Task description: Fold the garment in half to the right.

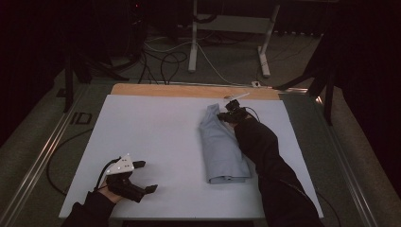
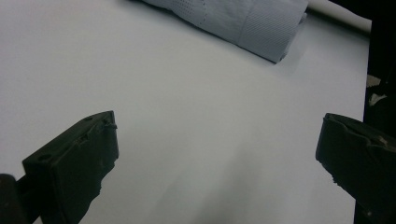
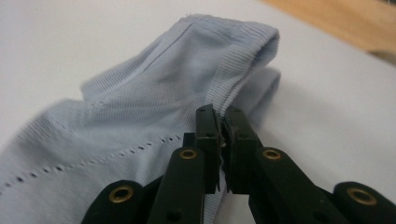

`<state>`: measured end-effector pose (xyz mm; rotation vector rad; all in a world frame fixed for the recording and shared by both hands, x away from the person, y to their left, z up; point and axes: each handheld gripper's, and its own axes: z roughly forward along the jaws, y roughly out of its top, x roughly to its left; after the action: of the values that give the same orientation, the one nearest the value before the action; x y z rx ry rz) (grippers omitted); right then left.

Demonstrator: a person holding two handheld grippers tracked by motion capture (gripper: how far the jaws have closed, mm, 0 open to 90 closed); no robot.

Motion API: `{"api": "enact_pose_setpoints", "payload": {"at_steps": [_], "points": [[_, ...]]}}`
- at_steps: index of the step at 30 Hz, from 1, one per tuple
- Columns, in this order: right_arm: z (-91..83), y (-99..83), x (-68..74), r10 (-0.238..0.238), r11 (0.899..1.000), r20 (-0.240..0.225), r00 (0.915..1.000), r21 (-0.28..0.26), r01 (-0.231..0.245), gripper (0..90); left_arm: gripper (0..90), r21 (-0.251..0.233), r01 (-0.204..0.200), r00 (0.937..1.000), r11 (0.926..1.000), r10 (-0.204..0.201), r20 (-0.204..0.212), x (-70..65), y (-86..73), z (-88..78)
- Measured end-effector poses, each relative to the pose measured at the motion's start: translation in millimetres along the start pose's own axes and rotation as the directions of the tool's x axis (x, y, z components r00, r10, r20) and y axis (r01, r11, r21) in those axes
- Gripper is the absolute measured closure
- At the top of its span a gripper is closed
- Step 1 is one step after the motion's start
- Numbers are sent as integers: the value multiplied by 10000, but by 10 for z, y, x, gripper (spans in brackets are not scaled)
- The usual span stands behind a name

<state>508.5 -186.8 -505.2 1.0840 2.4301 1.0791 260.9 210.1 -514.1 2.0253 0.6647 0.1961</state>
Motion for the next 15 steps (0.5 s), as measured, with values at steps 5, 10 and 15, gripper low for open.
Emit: {"api": "enact_pose_setpoints", "payload": {"at_steps": [5, 10, 15], "points": [[66, 1, -16, 192, 9982, 709, 9973, 554, -232, 862, 7, -40, -35, 9999, 10000, 35, -114, 1, -10, -5], [128, -45, -16, 328, 9956, 839, 9959, 851, -399, 858, 7, -22, -54, 9999, 10000, 54, -157, 7, -16, 1], [131, -29, -10, 241, 9949, 921, 9955, 958, -330, 855, 7, -14, -114, 9998, 9999, 114, -183, 6, -14, -5]]}}
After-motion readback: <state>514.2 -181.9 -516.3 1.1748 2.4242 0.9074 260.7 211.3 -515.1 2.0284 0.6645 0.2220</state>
